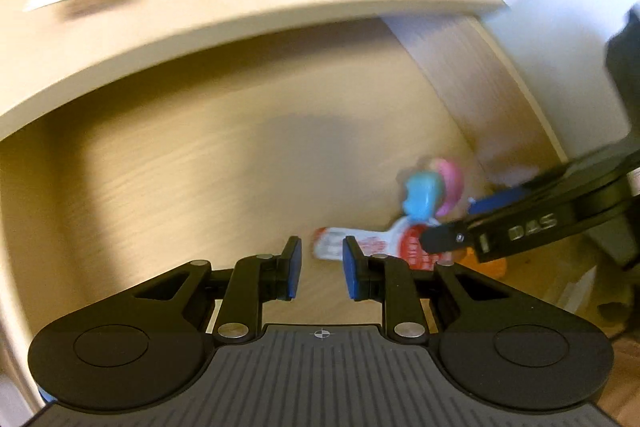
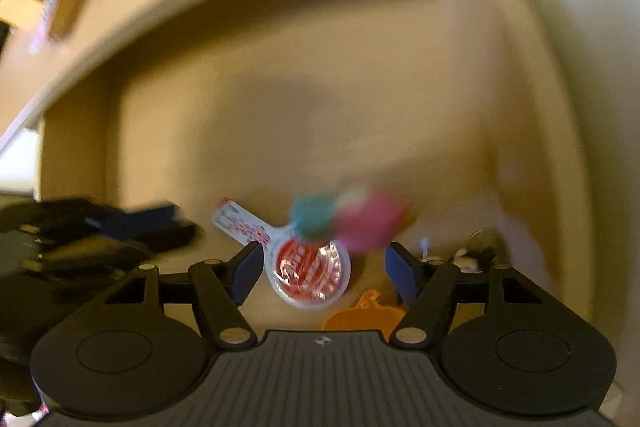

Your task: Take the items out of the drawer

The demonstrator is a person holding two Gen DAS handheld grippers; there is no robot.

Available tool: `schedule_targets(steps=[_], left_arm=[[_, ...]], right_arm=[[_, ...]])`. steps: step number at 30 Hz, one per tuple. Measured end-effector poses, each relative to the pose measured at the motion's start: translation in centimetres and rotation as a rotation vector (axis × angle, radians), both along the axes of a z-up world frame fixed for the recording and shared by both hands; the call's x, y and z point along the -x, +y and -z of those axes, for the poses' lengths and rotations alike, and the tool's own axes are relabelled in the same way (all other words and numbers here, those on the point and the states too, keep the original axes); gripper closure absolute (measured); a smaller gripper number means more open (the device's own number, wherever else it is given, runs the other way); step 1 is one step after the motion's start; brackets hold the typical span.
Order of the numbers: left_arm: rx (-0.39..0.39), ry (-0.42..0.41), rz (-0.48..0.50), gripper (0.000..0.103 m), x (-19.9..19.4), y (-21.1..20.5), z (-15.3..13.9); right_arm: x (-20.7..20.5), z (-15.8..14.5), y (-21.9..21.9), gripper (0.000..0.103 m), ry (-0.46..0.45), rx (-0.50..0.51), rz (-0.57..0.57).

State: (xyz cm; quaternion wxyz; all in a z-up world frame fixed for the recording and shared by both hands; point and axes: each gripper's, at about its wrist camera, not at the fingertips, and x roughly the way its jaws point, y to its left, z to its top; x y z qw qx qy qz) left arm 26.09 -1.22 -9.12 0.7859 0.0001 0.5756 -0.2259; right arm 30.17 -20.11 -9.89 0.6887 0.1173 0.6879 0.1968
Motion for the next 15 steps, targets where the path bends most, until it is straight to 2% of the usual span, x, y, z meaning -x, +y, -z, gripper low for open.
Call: schedule_targets(steps=[3,5,7,9,12,15], left_arm=[[0.026,-0.004,-0.066,0.079,1.0,2.3,-0.6],[0.039,-0.008,-0.093,0.079,1.8,3.3,-0.7],[0.045,-0.010,-0.099,0.079,2.1,3.7,-0.5],[0.041,-0.010,-0.087,0.079,2.6,3.9,-0.2],[0.032,-0.013,-0.054,0.079,2.8,3.6,0.1],[0.018,0.015,-0.001,0.079,2.6,2.7,0.8]], right_arm=[[-0.3,1.6,1.6,0.035,0.075,0.042,-0.038],[-0.3,2.6,2.7,0.035,0.148,0.035,-0.054],[-0.2,2.9,3.9,0.035,0.169,0.003,-0.076],[-0.3,2.6,4.9,0.038,0.162,-0.084,-0.077],[-1.1,1.4,5.4,0.039,0.136,-0.204,-0.009],[-1.9,-1.0,5.1,0.039,0.030,-0.220,0.008]])
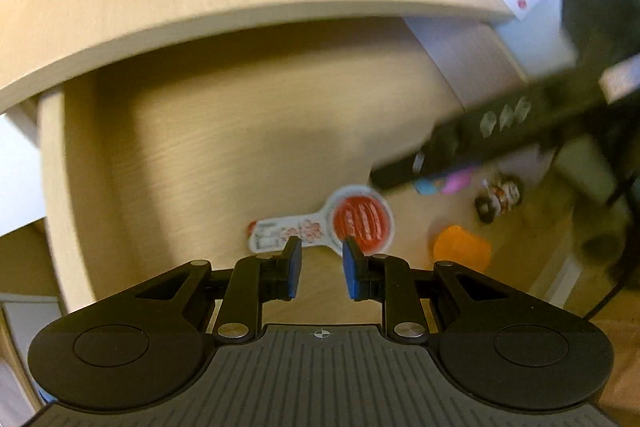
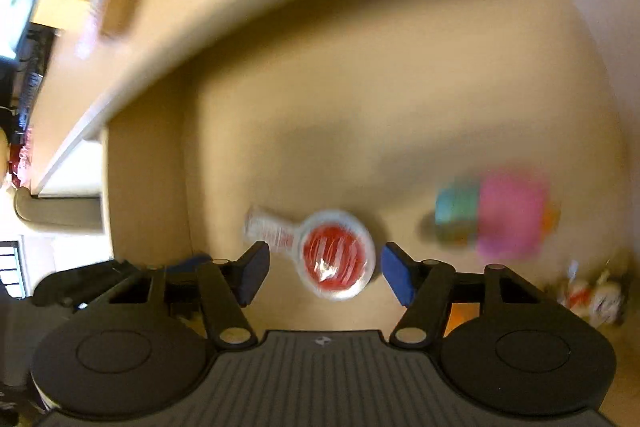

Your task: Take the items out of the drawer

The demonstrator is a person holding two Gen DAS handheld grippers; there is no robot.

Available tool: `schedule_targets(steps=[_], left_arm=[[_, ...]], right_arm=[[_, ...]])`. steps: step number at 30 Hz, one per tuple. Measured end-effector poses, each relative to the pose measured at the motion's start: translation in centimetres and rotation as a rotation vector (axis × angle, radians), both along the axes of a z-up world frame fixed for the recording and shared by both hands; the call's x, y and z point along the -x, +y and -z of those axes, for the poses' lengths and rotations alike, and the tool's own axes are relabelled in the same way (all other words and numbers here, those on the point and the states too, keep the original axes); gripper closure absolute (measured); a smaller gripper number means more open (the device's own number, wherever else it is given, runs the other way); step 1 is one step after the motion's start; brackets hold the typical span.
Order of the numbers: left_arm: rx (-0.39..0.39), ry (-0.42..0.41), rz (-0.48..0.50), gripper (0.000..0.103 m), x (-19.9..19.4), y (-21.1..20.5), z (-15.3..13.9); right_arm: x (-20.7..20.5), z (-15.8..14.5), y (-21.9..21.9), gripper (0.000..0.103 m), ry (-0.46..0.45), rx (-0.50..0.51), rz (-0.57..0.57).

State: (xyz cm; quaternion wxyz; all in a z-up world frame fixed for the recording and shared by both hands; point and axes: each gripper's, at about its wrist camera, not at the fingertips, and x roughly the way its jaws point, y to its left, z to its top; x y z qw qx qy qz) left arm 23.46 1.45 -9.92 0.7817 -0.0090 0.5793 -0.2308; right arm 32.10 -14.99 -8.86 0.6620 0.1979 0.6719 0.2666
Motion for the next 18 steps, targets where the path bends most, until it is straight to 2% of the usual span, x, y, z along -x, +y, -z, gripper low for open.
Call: schedule_targets(steps=[4,6,9,12,16,18], left_arm=[[-0.012,0.132,0.049,0.079,-0.9,-1.4,2.1],[-0.043,0.180,0.075,0.079,-1.1,-2.3,3.5],[-0.057,0.200,0.092,0.079,-1.4,-3.5,4.6],[-0.059,0.173,0.103,0.077,-2.0,-5.1,5.0],[-0.123,0.059,0.152,0.078,-2.6,-7.3,4.7],[-0.155,-0.015,0.211,0.078,-2.4,-8.6,4.7]], right_arm=[[0.0,-2.7,-1.3,0.039,-0.131,0.101,0.007],[0.5,-3.5,-2.5,0.039,-0.157,0.122,0.046],[1.7,-4.0,-4.5,0.039,-0.161,0.127,0.097],[2.8,-4.2,-5.7,0.039,-0.168,0.155,0.125],[2.9,-3.5,-6.8,0.039,-0.182,0.179,0.166],[3.2,-3.4,-8.1,0.039,-0.181,0.183,0.197]])
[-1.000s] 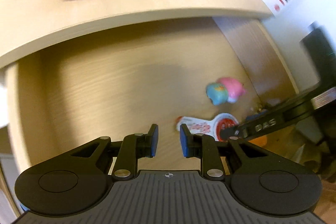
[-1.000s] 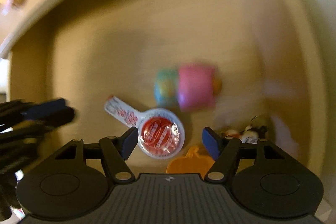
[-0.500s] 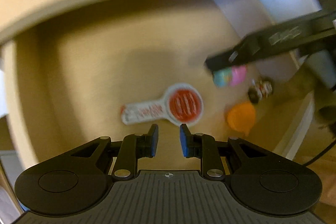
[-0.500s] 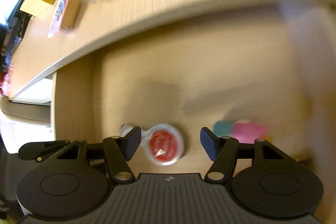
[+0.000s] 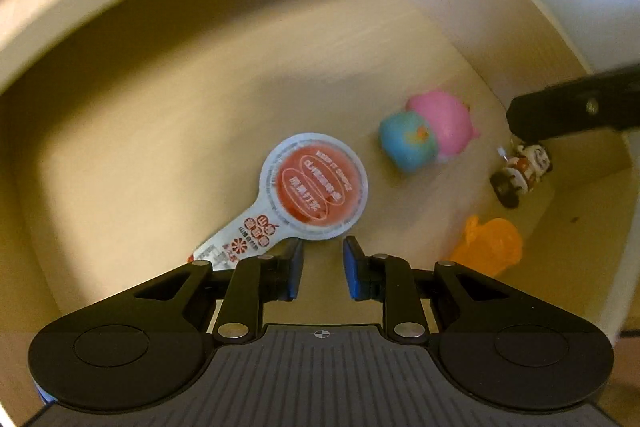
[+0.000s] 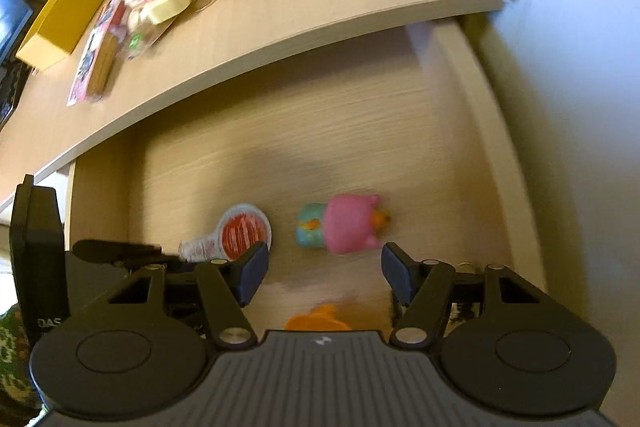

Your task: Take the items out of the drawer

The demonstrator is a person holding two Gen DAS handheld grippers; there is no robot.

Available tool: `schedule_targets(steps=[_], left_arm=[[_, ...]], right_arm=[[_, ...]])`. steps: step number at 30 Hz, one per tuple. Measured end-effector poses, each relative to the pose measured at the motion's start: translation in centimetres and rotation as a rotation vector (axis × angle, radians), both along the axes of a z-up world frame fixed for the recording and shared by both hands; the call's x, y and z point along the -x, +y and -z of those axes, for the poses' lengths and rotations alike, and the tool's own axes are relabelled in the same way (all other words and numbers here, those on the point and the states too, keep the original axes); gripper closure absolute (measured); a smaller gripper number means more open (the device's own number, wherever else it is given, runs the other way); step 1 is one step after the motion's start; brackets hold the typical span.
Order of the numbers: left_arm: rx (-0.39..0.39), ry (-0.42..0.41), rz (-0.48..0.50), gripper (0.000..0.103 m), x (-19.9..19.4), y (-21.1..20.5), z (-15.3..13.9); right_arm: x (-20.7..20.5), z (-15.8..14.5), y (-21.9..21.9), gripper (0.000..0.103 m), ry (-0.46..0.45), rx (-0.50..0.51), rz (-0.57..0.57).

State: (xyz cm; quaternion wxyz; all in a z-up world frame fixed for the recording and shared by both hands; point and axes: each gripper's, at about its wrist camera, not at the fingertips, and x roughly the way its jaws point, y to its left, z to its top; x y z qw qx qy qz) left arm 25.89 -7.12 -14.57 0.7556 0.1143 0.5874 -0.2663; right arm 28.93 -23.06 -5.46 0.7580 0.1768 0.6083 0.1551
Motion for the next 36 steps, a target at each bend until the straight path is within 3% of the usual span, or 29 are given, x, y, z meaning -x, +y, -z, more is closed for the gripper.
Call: schedule_targets(steps=[3,7,9,12,14,17,20,23,27,33,36], left_arm=[[-0.031,-0.067,0.096,0.075,0.8,-1.3,0.0],[-0.031,-0.074,0.163,0.048,1.7,-2.2,0.2],[-0.027,-0.074,0.187,0.042,2.0,-2.4,0.3],[0.025,-0.026,0.204,0.049,2.0,-1.8,-0.2],[0.061,-0.064,0.231,0.051,2.5,-0.7,-1.5],[0.006,-0.215,0.270,0.051,2.8,0.9,-3.5],[-0.072,-0.273,0.268,0.051,1.6,2.3,-3.6],[-0.080,-0.269,0.282,0.051,-0.1,2.2,-2.9],[-0.074,-0.192,0.300,0.050,-1.8,2.4,-1.4],[-0.060,-0.154,0.315,0.048,-1.7,1.7,0.2],[-0.030,-0.174,0.307,0.050,-1.7,1.9,0.3]], right_arm=[[0.0,0.0,-0.7,0.039,-0.004,0.002,0.028],[0.1,0.0,-1.2,0.039,-0.011,0.009,0.078],[-0.1,-0.1,-1.1,0.039,-0.019,0.010,0.078],[-0.2,-0.3,-1.0,0.039,-0.026,0.014,0.083],[-0.1,-0.5,-1.2,0.039,-0.036,0.020,0.089],[-0.2,-0.9,-1.0,0.039,-0.056,0.028,0.095],[-0.3,-1.0,-0.5,0.039,-0.065,0.023,0.086],[-0.3,-0.7,-0.2,0.039,-0.052,0.017,0.086],[0.0,-0.4,0.1,0.039,-0.038,0.025,0.067],[0.5,-0.4,0.3,0.039,-0.051,0.065,0.050],[0.5,-0.1,0.9,0.039,-0.059,0.102,0.026]])
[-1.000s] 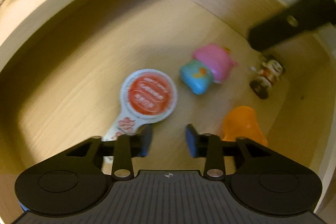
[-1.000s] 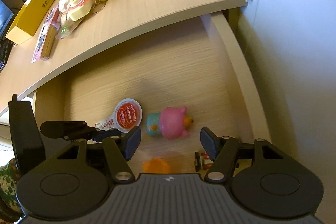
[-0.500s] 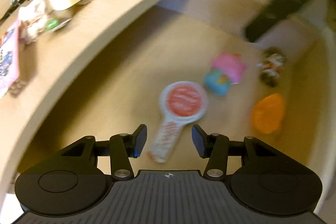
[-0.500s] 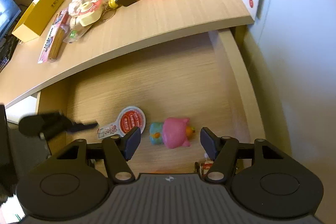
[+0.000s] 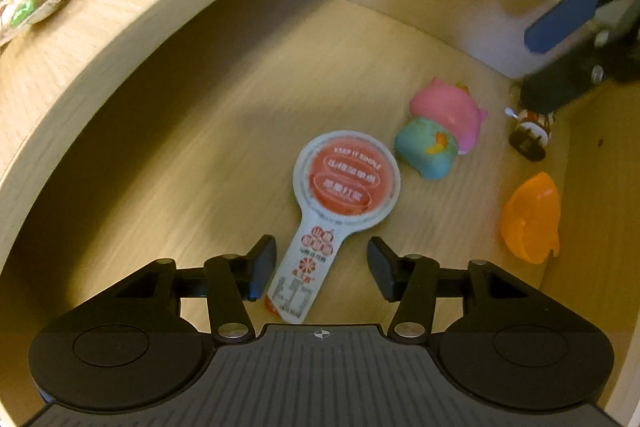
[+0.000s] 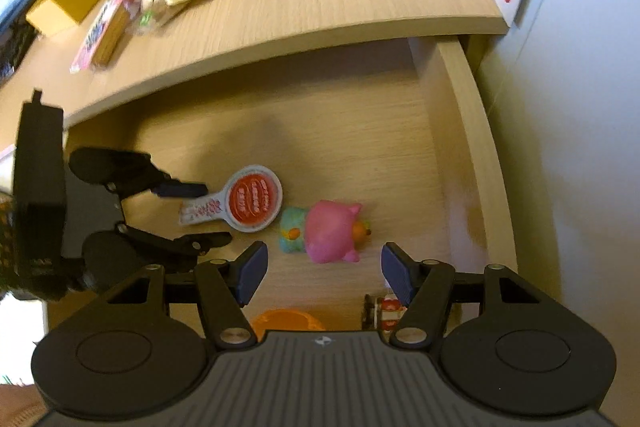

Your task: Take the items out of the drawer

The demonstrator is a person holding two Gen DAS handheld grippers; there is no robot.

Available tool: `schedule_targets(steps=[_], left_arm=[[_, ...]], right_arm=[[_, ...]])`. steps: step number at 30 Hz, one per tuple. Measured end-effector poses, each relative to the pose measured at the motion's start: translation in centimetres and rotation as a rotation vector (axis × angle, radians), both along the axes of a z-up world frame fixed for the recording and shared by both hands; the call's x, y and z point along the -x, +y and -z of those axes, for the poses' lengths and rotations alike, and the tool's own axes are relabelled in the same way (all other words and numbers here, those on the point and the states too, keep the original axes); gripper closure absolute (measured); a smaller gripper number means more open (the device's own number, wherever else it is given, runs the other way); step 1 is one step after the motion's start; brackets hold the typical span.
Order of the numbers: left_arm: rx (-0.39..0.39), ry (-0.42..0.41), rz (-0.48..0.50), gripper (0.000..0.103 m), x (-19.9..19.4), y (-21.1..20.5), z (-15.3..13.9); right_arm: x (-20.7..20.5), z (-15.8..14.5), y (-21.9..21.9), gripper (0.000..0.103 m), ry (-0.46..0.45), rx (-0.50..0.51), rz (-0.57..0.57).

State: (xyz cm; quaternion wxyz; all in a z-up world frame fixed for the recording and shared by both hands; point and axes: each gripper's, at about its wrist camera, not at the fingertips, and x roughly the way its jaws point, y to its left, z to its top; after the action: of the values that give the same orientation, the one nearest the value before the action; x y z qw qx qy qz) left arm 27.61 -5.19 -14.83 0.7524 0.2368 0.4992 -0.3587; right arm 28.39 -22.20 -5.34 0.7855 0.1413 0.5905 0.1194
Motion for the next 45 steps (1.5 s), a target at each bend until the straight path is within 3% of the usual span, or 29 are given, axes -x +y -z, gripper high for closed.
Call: schedule_targets(steps=[2,6,14,17,23,27,30,37,42,45], left_arm=[[0.008,-0.004,-0.055,0.066,-0.4,0.3,-0.1],[0.039,0.045,-0.217,0.076,-1.6,0.8,-0.5],[0.092,0.116,-0.418,0.077,-1.5,4.9,-3.1],[0.126,0.134,-0.465,0.077,-0.3,6.3,-3.7],[0.116,0.118,-0.530,0.077,2.3,7.4,-4.7],[0.116,0.105,-0.557,0.077,3.7,7.8,-5.3],[0.125,0.090,-0.558,0.077,4.8,8.0,-6.5],[0.192,-0.015,-0.522,0.077,5.7,8.7,-11.7],[0.276,-0.161,-0.572,0.077,3.3,9.7,-16.0],[0.311,-0.223,-0.588,0.077,0.6,9.5,-17.6]], right_arm=[[-0.2,0.4,0.5,0.039,-0.001,0.029,-0.029],[-1.4,1.9,2.1,0.039,0.017,0.058,-0.064],[-3.8,4.4,4.3,0.033,0.071,0.078,-0.079],[-4.4,5.4,4.3,0.031,0.106,0.108,-0.044],[-5.1,6.6,4.2,0.030,0.150,0.144,-0.050],[-4.7,6.2,4.7,0.039,0.139,0.181,-0.089],[-3.9,4.6,4.6,0.042,0.117,0.159,-0.093],[-2.0,-3.3,3.6,0.042,-0.052,0.069,-0.079],[-2.3,-9.2,2.1,0.042,-0.236,0.050,-0.056],[-3.1,-11.1,1.5,0.042,-0.323,0.051,-0.053]])
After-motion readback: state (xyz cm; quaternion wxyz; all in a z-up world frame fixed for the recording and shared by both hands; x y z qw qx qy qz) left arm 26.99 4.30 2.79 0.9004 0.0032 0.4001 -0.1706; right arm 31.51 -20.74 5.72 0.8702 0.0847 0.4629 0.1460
